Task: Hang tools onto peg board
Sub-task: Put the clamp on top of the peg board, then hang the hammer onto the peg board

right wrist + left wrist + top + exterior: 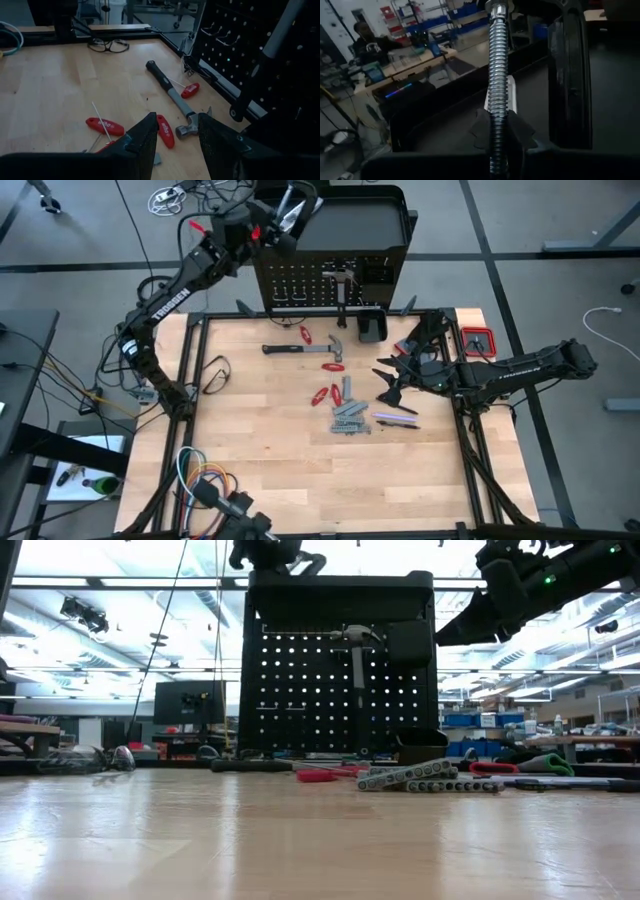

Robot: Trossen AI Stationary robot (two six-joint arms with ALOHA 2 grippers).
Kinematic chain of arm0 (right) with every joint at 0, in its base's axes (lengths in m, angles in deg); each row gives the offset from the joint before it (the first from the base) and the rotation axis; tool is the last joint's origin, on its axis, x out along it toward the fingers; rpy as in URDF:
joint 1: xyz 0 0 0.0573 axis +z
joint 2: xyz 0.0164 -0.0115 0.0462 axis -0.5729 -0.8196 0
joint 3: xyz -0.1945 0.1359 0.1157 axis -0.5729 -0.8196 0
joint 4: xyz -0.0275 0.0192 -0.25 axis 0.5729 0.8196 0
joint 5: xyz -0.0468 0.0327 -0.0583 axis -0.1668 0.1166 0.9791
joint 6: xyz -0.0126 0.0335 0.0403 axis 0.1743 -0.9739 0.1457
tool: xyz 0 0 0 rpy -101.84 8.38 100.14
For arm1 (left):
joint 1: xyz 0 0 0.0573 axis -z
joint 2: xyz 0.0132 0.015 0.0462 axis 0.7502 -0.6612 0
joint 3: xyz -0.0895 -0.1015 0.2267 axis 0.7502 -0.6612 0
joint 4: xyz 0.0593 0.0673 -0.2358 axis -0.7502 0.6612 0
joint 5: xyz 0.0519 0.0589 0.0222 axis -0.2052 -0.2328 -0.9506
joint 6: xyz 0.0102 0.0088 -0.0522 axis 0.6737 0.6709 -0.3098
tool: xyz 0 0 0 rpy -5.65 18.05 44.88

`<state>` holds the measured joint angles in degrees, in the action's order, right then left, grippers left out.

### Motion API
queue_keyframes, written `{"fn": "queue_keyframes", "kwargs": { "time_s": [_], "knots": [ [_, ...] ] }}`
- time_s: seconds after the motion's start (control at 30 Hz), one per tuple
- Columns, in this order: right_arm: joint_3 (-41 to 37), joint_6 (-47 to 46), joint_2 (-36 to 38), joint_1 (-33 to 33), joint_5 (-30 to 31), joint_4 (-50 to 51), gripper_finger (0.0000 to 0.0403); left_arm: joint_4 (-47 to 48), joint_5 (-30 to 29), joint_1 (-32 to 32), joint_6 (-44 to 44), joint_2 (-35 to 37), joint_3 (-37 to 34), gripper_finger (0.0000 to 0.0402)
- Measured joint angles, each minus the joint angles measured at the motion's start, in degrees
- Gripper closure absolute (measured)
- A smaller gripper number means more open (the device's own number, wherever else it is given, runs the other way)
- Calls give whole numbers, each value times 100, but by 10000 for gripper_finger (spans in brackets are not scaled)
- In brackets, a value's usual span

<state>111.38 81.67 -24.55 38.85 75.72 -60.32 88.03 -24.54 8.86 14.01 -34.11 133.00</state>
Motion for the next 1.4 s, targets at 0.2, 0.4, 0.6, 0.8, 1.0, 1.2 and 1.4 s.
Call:
{"fn": "queue_keyframes", "kwargs": {
  "time_s": [0.2,0.4,0.6,0.8,1.0,1.2,1.4],
  "knots": [
    [0,0,0,0,0,-33,252,-52,19,60,-90,-2,0,325],
    [0,0,0,0,2,-37,252,-112,-25,214,146,1,14,236],
    [0,0,0,-13,2,-35,252,-400,323,601,1045,5,389,199],
    [0,18,0,-17,1,38,252,233,1123,1660,2786,-1,458,209],
    [0,18,0,-17,1,96,252,1107,294,2591,3030,-28,-115,224],
    [0,-2,0,-17,2,96,252,1425,111,2976,2302,-26,-1130,229],
    [-2,-15,0,-17,0,96,252,1396,93,2779,1460,-31,-2414,229]
  ]
}}
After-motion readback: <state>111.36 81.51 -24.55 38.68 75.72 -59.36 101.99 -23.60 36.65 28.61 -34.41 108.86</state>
